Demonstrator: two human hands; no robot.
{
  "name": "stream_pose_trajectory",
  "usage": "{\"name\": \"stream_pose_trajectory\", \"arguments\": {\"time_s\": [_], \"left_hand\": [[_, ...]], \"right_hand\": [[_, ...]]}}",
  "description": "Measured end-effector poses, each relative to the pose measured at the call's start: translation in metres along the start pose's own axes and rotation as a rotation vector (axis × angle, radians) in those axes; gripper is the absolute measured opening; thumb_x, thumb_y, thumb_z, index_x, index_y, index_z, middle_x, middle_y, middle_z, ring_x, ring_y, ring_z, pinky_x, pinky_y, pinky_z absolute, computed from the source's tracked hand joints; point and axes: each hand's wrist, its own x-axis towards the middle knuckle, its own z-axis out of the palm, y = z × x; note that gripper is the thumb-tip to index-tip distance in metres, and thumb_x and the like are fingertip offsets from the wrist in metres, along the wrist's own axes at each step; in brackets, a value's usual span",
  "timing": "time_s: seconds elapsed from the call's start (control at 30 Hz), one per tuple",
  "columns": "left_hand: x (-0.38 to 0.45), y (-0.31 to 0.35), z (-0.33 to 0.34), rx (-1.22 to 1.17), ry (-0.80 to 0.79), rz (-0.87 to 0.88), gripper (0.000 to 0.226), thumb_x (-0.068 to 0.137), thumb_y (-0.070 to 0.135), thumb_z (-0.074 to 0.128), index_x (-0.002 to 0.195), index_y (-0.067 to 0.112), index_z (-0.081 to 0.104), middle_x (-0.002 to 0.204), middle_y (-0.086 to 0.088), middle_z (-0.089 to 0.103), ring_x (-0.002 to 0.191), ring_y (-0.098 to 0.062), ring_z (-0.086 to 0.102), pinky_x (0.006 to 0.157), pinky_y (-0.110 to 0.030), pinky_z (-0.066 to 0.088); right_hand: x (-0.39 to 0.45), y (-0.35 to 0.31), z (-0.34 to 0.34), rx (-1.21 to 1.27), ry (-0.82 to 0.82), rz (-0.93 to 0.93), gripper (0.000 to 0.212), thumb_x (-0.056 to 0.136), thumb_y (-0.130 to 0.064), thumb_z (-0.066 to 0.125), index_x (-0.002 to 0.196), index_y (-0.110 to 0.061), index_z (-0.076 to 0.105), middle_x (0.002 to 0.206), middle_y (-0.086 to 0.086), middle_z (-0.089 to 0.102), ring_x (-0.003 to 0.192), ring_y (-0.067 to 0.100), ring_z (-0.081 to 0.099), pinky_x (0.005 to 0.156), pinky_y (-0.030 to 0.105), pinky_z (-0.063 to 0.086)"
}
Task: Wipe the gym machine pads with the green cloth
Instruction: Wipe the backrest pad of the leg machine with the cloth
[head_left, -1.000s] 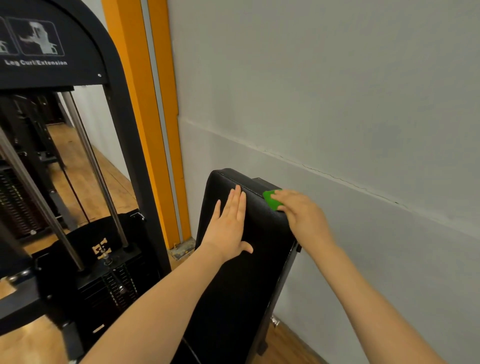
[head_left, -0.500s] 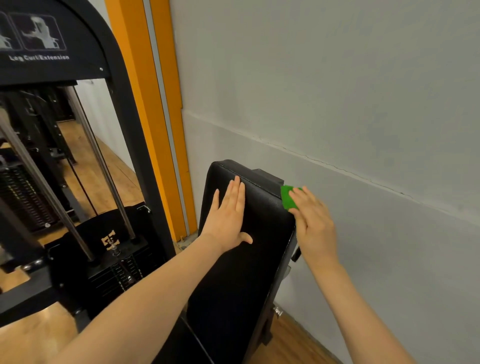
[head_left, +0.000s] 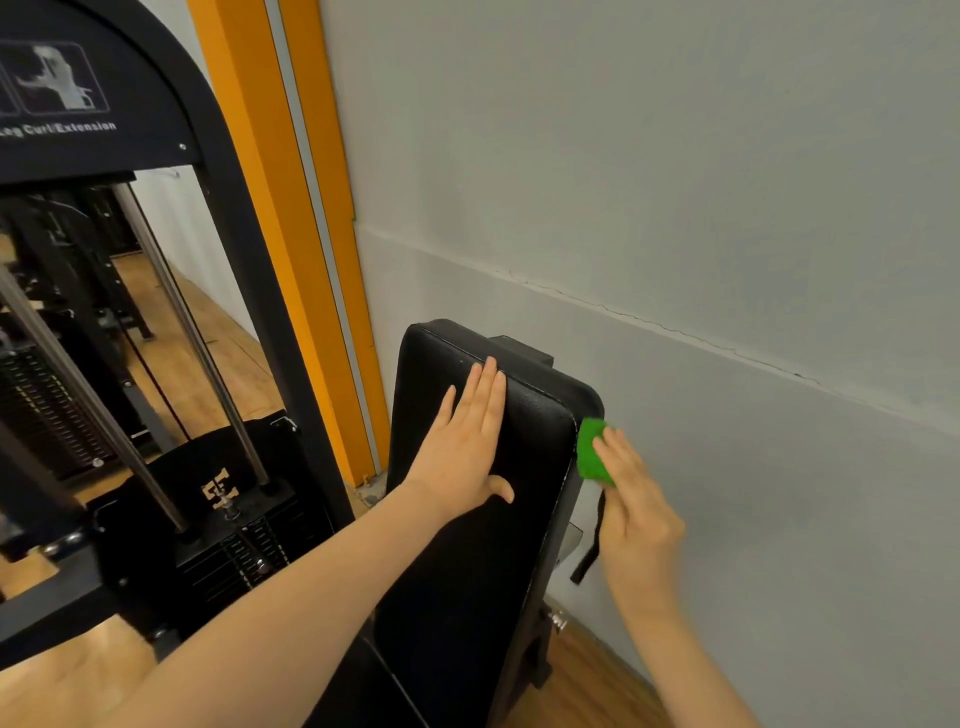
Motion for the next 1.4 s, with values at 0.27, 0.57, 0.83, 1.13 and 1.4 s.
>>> {"name": "stream_pose_trajectory", "arguments": {"time_s": [0.27,0.57,0.83,1.13,1.4], "left_hand": [[-0.002,0.001,0.001,-0.026,0.015,0.007,0.128,0.076,0.059,0.068,0.136,0.007,-0.032,0.144,-0.01,-0.038,0.135,-0.024,-0.032,0.114,-0.038,-0.01],[-0.006,0.004,-0.002,-0.005,0.018,0.043,0.125,0.077,0.059,0.067,0.136,0.006,-0.031,0.145,-0.01,-0.036,0.135,-0.023,-0.032,0.115,-0.038,-0.012],[-0.017,0.016,0.011,0.191,0.136,0.247,0.133,0.057,0.051,0.087,0.142,-0.006,0.002,0.149,-0.026,0.0,0.141,-0.037,-0.001,0.113,-0.048,0.01],[-0.019,0.019,0.02,0.229,0.229,0.259,0.14,0.044,0.039,0.094,0.14,-0.015,0.008,0.144,-0.031,0.011,0.134,-0.043,0.017,0.104,-0.057,0.021],[-0.026,0.024,0.029,0.212,0.228,0.29,0.133,0.046,0.033,0.095,0.141,-0.013,0.014,0.144,-0.043,0.021,0.135,-0.047,0.013,0.107,-0.058,0.017]], "right_hand": [[0.014,0.009,0.025,0.049,0.02,0.003,0.037,0.087,0.001,0.045,0.122,-0.002,0.057,0.131,0.005,0.048,0.128,0.016,0.039,0.109,0.012,0.023],[-0.037,0.018,0.01,0.093,-0.002,0.094,0.034,0.089,-0.008,0.045,0.122,-0.007,0.054,0.125,0.004,0.053,0.118,0.019,0.052,0.104,0.01,0.029],[-0.013,0.024,0.034,0.189,0.075,0.004,0.031,0.098,-0.018,0.038,0.123,-0.003,0.048,0.13,0.006,0.047,0.126,0.018,0.042,0.11,0.019,0.028],[-0.073,0.032,0.043,0.187,0.02,0.132,0.034,0.091,-0.012,0.041,0.121,-0.004,0.054,0.128,0.004,0.049,0.126,0.016,0.043,0.11,0.016,0.025],[-0.029,0.025,0.038,0.187,0.162,0.042,0.031,0.09,-0.005,0.048,0.118,0.002,0.058,0.126,0.017,0.056,0.122,0.029,0.048,0.109,0.025,0.032]]}}
